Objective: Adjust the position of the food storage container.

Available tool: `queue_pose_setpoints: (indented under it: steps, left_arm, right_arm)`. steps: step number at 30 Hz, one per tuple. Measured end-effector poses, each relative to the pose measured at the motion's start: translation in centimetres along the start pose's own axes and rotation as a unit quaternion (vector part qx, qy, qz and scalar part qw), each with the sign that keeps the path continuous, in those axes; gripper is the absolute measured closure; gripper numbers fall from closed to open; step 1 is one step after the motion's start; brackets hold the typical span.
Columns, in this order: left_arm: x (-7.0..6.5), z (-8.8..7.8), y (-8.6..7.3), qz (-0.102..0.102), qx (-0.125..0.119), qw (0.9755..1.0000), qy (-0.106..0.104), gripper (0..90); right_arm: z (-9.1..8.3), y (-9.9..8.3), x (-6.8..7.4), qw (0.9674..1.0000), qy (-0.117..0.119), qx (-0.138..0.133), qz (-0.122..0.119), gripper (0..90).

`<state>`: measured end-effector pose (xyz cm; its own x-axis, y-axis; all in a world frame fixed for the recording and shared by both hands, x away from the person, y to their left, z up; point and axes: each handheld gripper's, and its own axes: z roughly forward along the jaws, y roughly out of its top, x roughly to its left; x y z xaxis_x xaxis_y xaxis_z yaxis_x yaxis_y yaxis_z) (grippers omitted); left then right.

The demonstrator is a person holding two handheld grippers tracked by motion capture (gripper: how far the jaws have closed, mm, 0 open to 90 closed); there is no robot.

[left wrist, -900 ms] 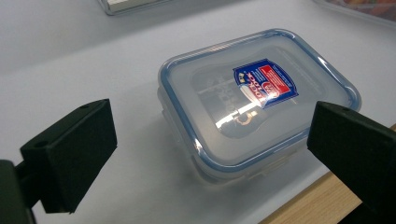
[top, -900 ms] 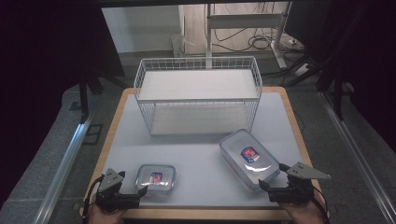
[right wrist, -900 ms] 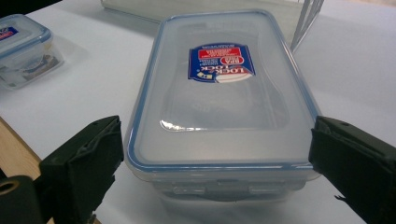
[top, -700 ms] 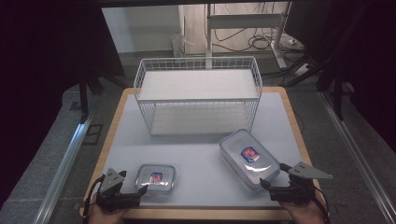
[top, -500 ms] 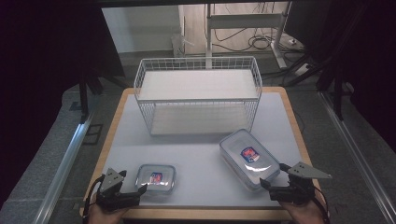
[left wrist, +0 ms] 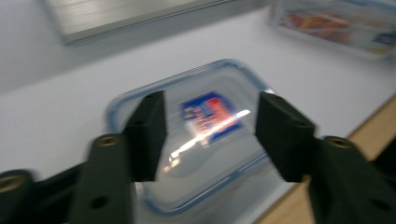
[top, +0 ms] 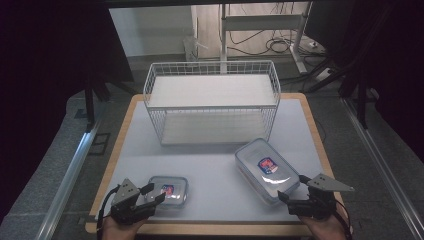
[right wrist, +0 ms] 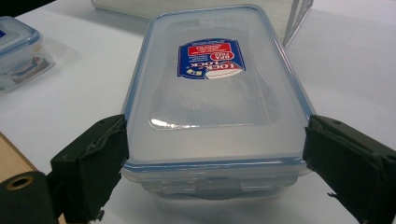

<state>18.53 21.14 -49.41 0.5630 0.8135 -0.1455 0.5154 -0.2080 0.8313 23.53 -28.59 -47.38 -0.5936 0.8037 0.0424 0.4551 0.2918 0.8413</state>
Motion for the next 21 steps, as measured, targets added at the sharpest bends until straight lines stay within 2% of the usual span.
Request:
queue_pose_setpoints:
  steps: [2,3,4,5,6,7,8,13,16,19,21]
  left_arm:
    - [-0.6,0.3,0.1,-0.001,-0.001,0.9998,-0.021,65.6]
    - [-1.4,0.7,0.2,0.003,0.004,0.9992,-0.038,77.5]
    - [-1.4,0.7,0.2,0.003,0.004,0.9992,-0.038,81.5]
    - [-1.9,1.0,0.2,0.01,0.01,0.9989,-0.045,81.5]
    - [-2.3,1.0,0.1,0.015,0.014,0.9985,-0.05,86.8]
    - [-3.1,1.1,-0.1,0.029,0.028,0.9965,-0.073,89.8]
    - [-3.1,1.1,-0.1,0.029,0.028,0.9965,-0.073,89.9]
    - [-4.4,2.0,-1.0,0.046,0.059,0.9916,-0.105,90.0]
    - [-4.9,2.9,-1.3,0.063,0.082,0.9896,-0.1,90.0]
    - [-4.4,3.3,-1.6,0.056,0.097,0.9892,-0.095,90.0]
    - [-3.8,3.5,-1.8,0.048,0.1,0.9899,-0.088,90.0]
  right_arm:
    - [0.0,0.0,0.0,1.0,-0.001,0.001,-0.001,7.0]
    - [0.0,0.0,0.0,1.0,-0.003,0.002,-0.001,7.0]
    - [0.0,0.0,0.0,1.0,-0.003,0.002,-0.001,7.0]
    - [0.0,0.0,0.0,1.0,-0.005,0.004,-0.001,7.0]
    - [0.0,0.0,0.0,1.0,-0.006,0.005,-0.002,6.9]
    - [0.0,0.0,0.0,0.9999,-0.009,0.008,-0.005,7.0]
    - [0.0,0.0,0.0,0.9999,-0.009,0.008,-0.005,7.0]
    - [0.0,0.0,0.0,0.9997,-0.016,0.012,-0.012,7.0]
    - [0.1,0.0,0.1,0.9996,-0.016,0.016,-0.016,7.0]
    - [0.2,0.0,0.2,0.9994,-0.017,0.02,-0.023,7.0]
    - [0.2,0.0,0.3,0.9992,-0.02,0.022,-0.028,7.0]
